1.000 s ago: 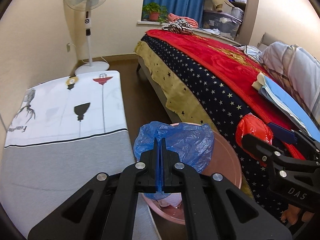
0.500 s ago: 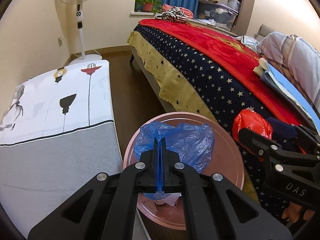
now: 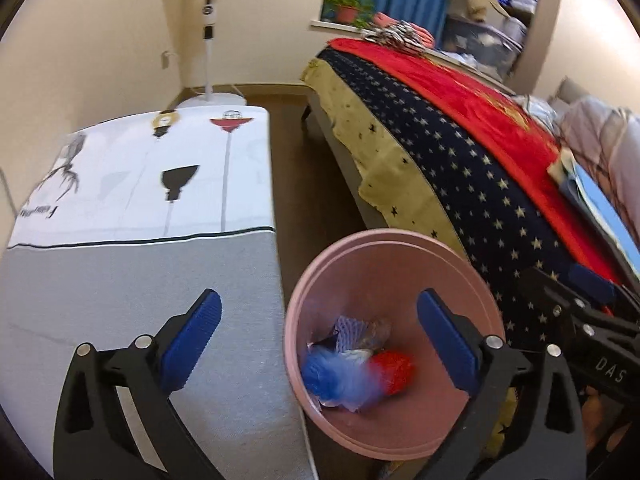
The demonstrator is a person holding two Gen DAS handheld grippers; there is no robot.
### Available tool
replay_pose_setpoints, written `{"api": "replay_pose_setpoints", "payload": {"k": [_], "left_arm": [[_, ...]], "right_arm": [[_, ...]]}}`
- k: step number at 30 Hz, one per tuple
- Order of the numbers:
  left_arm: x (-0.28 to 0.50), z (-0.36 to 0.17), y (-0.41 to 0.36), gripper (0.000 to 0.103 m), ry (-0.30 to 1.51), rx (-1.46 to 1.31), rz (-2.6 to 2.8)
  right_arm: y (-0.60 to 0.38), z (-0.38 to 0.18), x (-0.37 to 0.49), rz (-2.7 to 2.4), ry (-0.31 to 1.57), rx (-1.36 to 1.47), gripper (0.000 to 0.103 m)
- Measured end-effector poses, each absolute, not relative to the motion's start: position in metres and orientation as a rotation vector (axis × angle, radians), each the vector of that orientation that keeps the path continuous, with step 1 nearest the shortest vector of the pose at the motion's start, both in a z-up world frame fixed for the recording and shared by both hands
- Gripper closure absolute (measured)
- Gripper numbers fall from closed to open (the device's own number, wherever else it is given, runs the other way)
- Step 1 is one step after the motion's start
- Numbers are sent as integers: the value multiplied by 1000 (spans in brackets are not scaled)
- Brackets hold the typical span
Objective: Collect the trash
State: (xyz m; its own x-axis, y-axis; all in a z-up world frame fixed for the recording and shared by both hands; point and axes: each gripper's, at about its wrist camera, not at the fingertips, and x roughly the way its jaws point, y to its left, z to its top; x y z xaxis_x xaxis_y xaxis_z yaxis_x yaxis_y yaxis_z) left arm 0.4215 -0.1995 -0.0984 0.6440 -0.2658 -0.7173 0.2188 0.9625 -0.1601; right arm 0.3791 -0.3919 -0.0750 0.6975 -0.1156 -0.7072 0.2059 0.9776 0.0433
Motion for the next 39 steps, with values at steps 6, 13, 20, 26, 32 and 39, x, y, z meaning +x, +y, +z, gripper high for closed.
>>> {"api": "replay_pose_setpoints", "payload": {"k": [6, 13, 20, 26, 32, 39], "left_arm": [[385, -59, -172, 8, 745, 19, -214], [270, 6, -100, 8, 652, 148, -111], [155, 14, -30, 8, 652, 137, 2], [99, 5, -3, 8, 679, 82, 15], [69, 4, 2, 8, 657, 67, 10], [56, 11, 2, 8, 626, 65, 5]], "right_arm": [[-355, -17, 336, -194, 545, -38, 5], [-294, 45, 228, -98, 364, -4, 5], [-224, 28, 116, 16, 472, 15, 5], [-198, 3, 69, 43, 601, 43, 5], [-191, 8, 46, 24, 579, 19, 5], [-185, 18, 33, 12, 548, -3, 5]]}}
